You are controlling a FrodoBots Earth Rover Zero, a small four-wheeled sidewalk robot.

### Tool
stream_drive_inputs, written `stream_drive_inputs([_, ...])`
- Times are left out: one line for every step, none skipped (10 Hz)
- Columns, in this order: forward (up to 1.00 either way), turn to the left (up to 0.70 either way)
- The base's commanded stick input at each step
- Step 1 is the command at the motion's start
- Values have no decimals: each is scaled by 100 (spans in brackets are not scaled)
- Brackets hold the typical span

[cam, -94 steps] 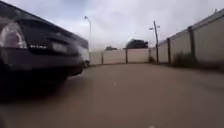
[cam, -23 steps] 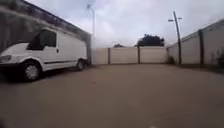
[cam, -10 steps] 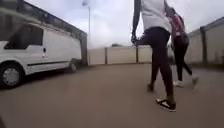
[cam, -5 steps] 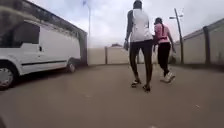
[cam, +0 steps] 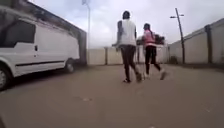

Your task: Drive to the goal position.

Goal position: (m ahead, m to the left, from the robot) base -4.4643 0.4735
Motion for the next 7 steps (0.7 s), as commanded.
stream_drive_inputs([50, 0])
stream_drive_inputs([50, 0])
stream_drive_inputs([50, 0])
stream_drive_inputs([50, 0])
stream_drive_inputs([50, 0])
stream_drive_inputs([50, 0])
stream_drive_inputs([50, 0])
